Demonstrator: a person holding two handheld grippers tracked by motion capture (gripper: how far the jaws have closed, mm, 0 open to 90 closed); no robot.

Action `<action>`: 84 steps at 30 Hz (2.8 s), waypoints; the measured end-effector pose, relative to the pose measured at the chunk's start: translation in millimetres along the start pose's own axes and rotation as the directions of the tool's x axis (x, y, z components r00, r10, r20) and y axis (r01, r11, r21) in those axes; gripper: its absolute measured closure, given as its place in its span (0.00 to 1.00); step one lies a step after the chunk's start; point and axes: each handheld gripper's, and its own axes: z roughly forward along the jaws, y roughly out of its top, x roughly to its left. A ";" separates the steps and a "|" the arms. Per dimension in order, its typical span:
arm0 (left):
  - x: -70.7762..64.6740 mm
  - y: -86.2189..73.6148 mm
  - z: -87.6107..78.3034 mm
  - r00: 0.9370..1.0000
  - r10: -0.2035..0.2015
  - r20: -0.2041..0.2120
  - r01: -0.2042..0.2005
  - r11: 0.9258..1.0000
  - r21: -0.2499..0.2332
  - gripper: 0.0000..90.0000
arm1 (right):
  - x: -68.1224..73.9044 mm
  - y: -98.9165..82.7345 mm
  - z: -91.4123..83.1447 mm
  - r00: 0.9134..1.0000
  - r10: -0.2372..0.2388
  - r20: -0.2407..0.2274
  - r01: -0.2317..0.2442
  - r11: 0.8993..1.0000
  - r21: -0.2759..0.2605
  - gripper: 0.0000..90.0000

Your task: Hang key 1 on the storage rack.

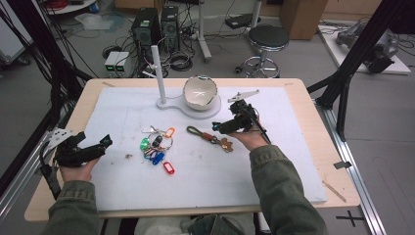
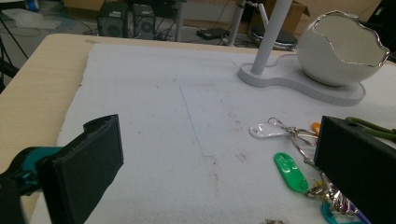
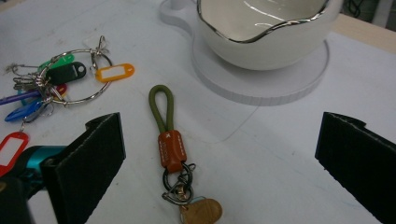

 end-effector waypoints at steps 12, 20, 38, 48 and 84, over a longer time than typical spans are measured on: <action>0.3 -0.1 2.3 1.000 -0.004 0.009 0.004 1.000 0.005 0.02 | 2.2 12.6 37.4 0.999 -0.023 -0.033 0.026 0.995 0.100 0.01; -0.3 -0.1 3.3 1.000 -0.002 0.014 0.002 1.000 0.007 0.02 | 5.2 9.4 51.3 0.999 -0.040 -0.034 0.046 0.984 0.173 0.01; -0.9 -0.4 4.3 1.000 0.000 0.018 0.000 1.000 0.013 0.02 | 6.8 3.4 69.8 0.996 -0.028 -0.080 0.050 0.955 0.291 0.12; -2.5 -0.8 6.1 1.000 0.009 0.027 -0.009 1.000 0.021 0.02 | 6.0 0.7 75.9 0.992 -0.030 -0.124 0.070 0.941 0.332 0.38; -1.9 -0.5 6.2 1.000 -0.001 0.025 0.001 1.000 0.019 0.02 | 18.7 8.6 61.3 0.981 0.001 -0.192 0.062 0.944 0.323 0.86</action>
